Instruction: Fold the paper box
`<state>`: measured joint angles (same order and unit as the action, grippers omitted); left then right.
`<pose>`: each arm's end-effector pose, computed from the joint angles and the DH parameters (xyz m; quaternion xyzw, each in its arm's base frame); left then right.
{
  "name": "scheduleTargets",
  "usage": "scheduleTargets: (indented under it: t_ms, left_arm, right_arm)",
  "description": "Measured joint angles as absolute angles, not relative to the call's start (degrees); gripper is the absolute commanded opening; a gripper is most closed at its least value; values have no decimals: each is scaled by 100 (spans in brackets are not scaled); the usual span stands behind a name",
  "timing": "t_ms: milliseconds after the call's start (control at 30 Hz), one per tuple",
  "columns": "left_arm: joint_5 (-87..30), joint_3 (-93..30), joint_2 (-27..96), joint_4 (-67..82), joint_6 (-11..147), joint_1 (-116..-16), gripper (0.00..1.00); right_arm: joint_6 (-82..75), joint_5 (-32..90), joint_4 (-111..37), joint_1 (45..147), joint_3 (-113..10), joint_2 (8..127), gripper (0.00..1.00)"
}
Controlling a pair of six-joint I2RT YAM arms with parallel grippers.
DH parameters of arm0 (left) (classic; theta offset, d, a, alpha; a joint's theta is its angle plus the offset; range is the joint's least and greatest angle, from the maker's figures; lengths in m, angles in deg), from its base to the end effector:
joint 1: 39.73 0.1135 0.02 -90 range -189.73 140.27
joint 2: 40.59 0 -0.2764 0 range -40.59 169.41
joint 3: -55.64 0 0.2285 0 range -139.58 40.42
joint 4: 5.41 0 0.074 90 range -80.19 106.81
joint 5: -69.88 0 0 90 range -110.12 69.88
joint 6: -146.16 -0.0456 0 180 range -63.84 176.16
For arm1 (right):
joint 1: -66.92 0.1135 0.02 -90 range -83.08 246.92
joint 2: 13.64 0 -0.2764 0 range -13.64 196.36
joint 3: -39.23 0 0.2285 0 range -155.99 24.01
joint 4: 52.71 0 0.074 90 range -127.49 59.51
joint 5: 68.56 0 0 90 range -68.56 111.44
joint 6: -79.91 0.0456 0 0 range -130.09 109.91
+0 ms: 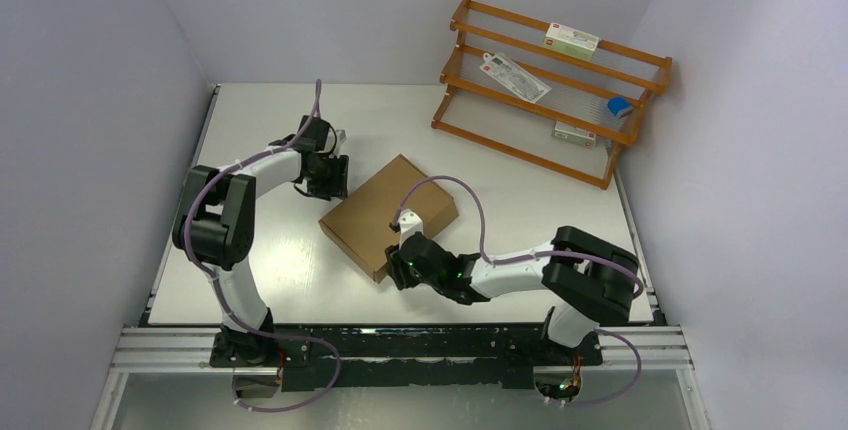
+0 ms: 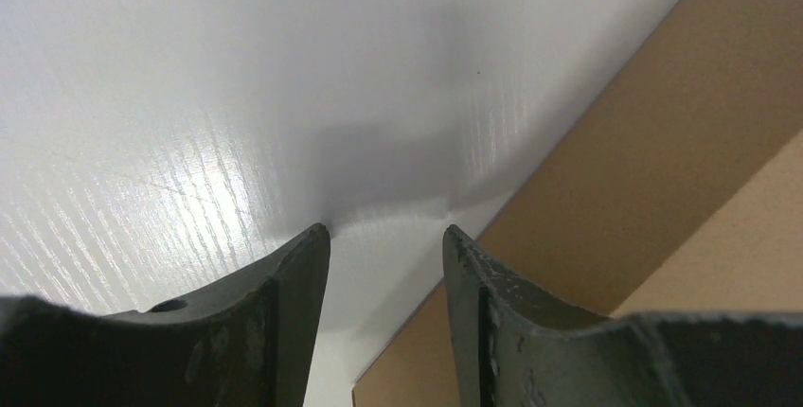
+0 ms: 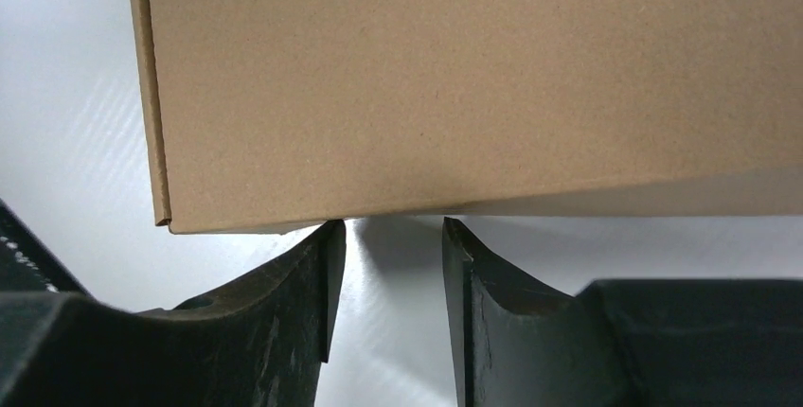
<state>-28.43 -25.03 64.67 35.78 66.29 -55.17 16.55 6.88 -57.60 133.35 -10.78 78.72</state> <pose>0.3350 -0.0994 0.1764 0.0604 0.9734 -0.1154 0.1884 0.1281 0.2649 0.1639 -0.2500 0.8555 0.2405 0.3845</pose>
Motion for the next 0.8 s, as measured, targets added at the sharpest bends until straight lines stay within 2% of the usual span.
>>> scheduleTargets:
  t_ms: [533, 700, 800]
  left_arm:
    - [-2789, -2595, 6497, 3987, 6673, -5504, 55]
    - [-2791, -2595, 6495, 4024, 6671, -5504, 55]
    - [-2791, -2595, 6495, 4031, 6671, -5504, 55]
  right_arm:
    - [877, 860, -5479, 13143, -745, 7332, 50]
    - [798, 1033, -5472, 13182, -756, 7378, 56]
    - [752, 1101, -5452, 13193, -769, 7428, 57]
